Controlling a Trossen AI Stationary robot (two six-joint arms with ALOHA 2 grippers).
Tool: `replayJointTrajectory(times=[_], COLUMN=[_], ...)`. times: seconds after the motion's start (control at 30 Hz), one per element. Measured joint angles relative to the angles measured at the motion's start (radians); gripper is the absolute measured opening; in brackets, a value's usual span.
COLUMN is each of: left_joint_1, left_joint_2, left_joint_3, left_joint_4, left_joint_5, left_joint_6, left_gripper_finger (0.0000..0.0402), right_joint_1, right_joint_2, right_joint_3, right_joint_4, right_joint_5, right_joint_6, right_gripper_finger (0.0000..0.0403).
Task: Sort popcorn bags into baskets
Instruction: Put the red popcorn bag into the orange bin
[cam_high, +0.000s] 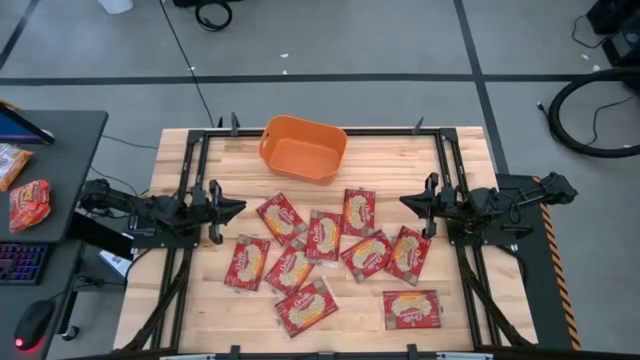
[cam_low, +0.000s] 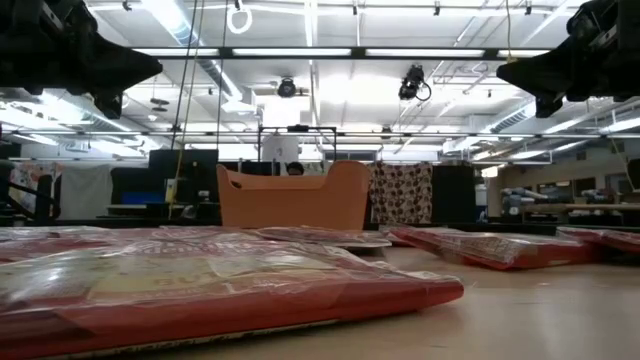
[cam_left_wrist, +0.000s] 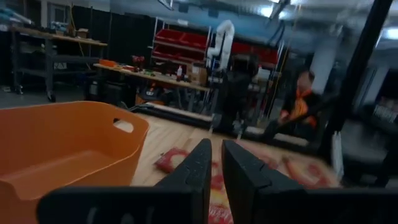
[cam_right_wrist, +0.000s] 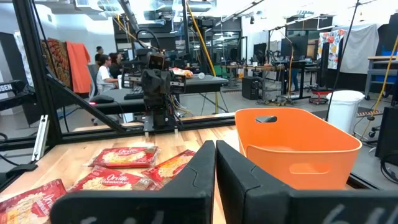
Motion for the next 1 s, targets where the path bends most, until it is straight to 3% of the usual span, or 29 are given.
replayJointTrajectory(times=[0.37,0.5,0.7,0.9,1.0], left_joint_1=[0.0,0.0,0.0,0.0,0.001], left_joint_2=[0.034,0.109,0.274,0.515,0.629], left_joint_3=[0.0,0.0,0.005,0.114,0.183], left_joint_4=[0.189,0.295,0.477,0.448,0.324], left_joint_5=[0.092,0.052,0.037,0.243,0.246], left_joint_6=[-0.075,-0.108,-0.184,-0.218,-0.117], left_gripper_finger=[0.0043,0.0043,0.0043,0.0043,0.0043], right_joint_1=[0.0,0.0,0.0,0.0,0.0], right_joint_2=[0.0,0.0,0.0,0.0,0.0], right_joint_3=[0.0,0.0,0.0,0.0,0.0], right_joint_4=[0.0,0.0,0.0,0.0,0.0], right_joint_5=[0.0,0.0,0.0,0.0,0.0], right_joint_6=[0.0,0.0,0.0,0.0,0.0], right_gripper_finger=[0.002,0.002,0.002,0.002,0.002])
